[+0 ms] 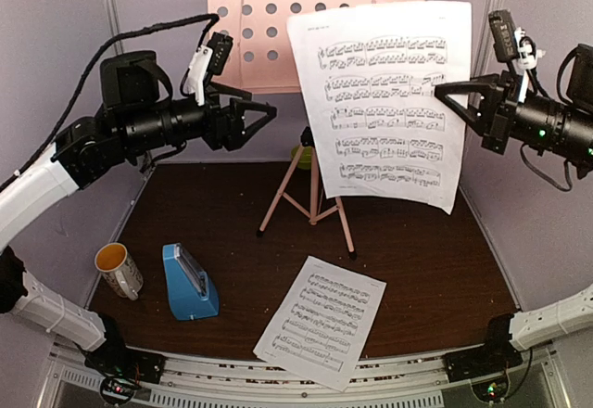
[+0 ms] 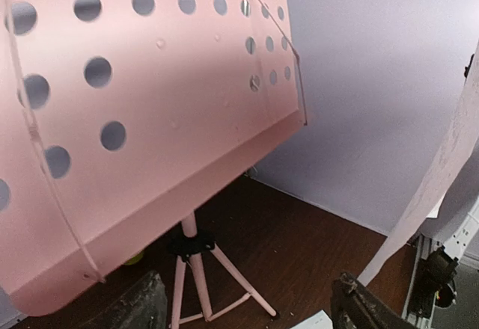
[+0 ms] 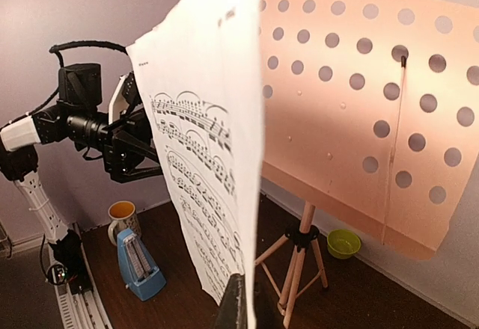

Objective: Set up the instrument practice props

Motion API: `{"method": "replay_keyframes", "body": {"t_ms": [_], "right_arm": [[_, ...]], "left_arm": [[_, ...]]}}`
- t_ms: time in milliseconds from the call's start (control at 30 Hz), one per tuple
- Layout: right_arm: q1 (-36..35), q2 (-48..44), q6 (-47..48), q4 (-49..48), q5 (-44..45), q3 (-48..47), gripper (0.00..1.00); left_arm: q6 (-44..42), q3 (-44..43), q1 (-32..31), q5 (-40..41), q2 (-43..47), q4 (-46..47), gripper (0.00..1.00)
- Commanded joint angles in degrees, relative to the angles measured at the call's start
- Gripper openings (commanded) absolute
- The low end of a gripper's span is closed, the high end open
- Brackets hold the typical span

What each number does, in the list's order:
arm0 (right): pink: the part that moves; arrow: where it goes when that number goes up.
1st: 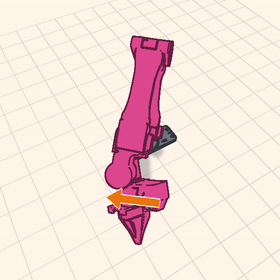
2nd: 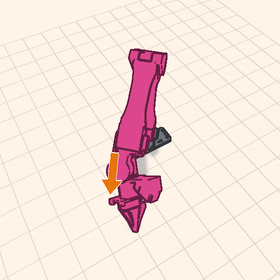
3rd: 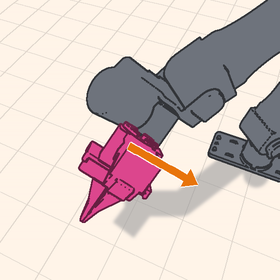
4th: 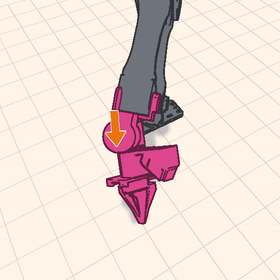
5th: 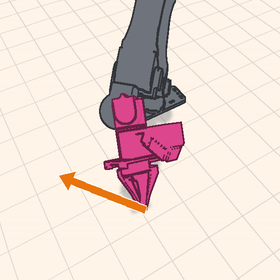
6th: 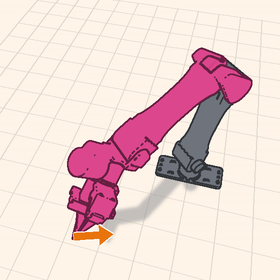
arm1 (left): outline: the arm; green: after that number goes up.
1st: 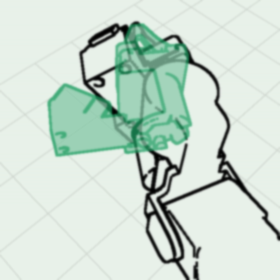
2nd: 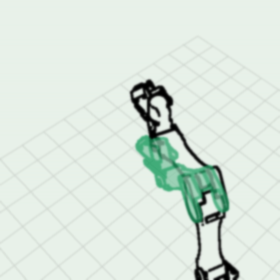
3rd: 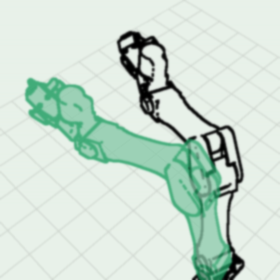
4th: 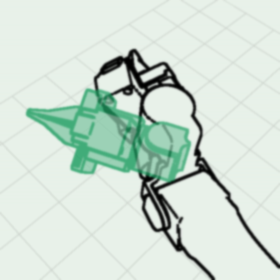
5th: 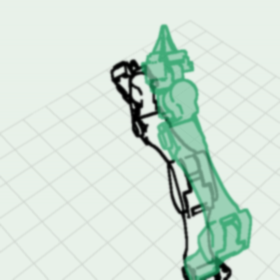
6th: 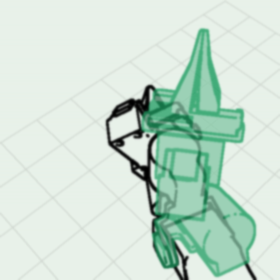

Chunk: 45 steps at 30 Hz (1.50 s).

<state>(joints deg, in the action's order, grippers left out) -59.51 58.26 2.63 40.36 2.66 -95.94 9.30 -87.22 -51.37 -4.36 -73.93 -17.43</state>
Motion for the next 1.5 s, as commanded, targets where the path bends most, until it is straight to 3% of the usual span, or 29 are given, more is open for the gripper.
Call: {"method": "replay_keyframes", "body": {"t_ms": [0, 200, 300, 467, 667, 833, 1067, 1467], "right_arm": [[-0.1, 5.7, 1.4, -3.9, 3.3, -8.0, 0.00], [2.5, 13.3, 3.3, -9.0, 1.5, -17.0, 0.00], [5.5, 17.2, 1.9, -10.5, -1.2, -21.7, 0.00], [9.2, 24.0, 1.2, -11.0, -3.0, -31.6, 0.00], [14.6, 27.2, -2.7, -18.0, -5.2, -33.5, 0.00], [16.8, 31.0, -3.9, -20.6, -8.1, -35.5, 0.00], [16.9, 36.8, -4.6, -21.9, -9.5, -40.8, 0.00], [16.8, 38.8, -3.6, -23.4, -3.9, -41.2, 0.00]], "left_arm": [[-1.3, -8.3, -0.4, 11.1, -0.7, -3.8, 0.77], [-0.9, -20.1, 1.8, 20.6, -2.9, -9.2, 0.80], [2.6, -28.6, 6.1, 18.5, -6.4, -16.2, 0.79], [3.0, -34.0, 10.6, 12.9, -9.3, -16.6, 0.77], [1.6, -41.3, 11.7, 3.6, -14.2, -17.0, 0.74], [3.3, -41.3, 11.7, 0.0, -16.4, -14.7, 0.72], [2.5, -43.7, 11.8, 2.8, -19.4, -16.0, 0.70], [5.7, -45.2, 11.7, 4.8, -22.8, -15.8, 0.63]]}}
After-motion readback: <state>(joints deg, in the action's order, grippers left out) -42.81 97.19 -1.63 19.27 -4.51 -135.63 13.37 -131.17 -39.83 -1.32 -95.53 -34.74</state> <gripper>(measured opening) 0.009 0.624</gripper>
